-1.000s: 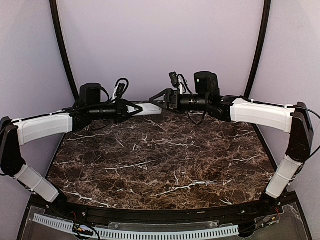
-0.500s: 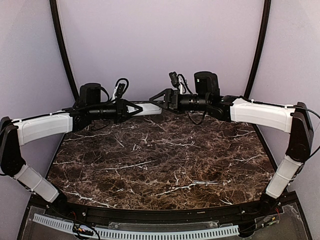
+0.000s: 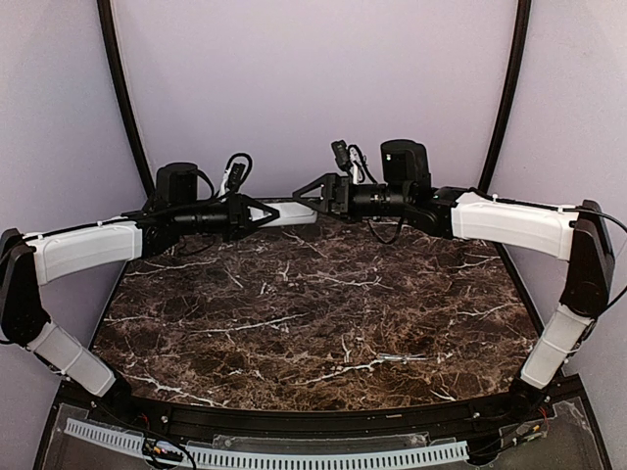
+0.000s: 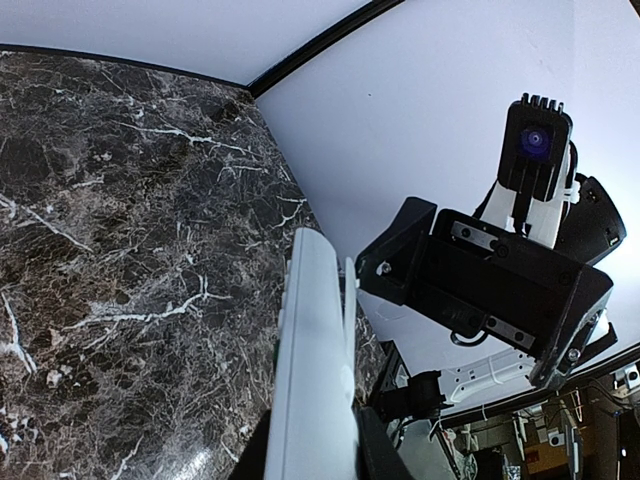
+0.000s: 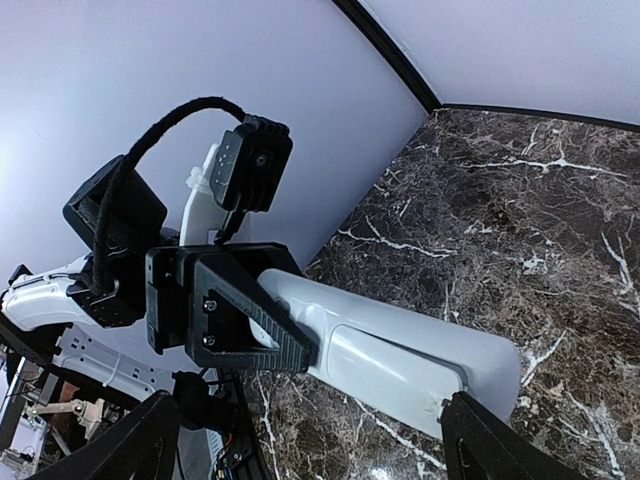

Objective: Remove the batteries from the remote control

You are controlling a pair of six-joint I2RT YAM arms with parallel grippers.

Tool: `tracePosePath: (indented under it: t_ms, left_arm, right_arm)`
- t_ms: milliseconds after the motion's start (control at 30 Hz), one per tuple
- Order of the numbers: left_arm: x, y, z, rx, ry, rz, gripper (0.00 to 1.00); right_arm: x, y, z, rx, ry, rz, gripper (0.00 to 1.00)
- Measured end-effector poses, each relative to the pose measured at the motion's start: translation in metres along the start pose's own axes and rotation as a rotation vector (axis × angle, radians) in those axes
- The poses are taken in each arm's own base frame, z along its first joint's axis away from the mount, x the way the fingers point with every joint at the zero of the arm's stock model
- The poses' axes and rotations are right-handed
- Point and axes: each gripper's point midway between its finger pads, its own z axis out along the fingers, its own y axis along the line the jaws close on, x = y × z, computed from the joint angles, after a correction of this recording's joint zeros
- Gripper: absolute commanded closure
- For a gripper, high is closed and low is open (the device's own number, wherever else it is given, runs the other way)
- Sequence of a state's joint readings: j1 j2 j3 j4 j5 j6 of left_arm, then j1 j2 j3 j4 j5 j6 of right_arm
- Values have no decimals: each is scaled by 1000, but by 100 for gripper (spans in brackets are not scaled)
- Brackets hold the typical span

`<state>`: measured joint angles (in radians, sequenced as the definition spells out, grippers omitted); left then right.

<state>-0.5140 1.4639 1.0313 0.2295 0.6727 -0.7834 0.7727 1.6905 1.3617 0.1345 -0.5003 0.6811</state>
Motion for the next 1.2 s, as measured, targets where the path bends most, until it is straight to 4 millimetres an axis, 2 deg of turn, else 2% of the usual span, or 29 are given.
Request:
tracePosePath:
  t_ms: [400, 633, 833, 1200]
  left_arm:
    - [-4, 1, -2, -19, -26, 44, 100]
    - [-10, -3, -15, -57, -77, 121, 100]
    - [-13, 0, -17, -84, -95, 167, 100]
    - [-14, 10, -19, -144, -102, 201, 100]
  right_arm:
    - [-3, 4, 0, -12, -12, -10, 10]
    - [-4, 22, 1, -60, -21, -36, 10]
    - [0, 41, 3, -114, -6, -54, 10]
    - [1, 44, 3, -118, -6, -66, 10]
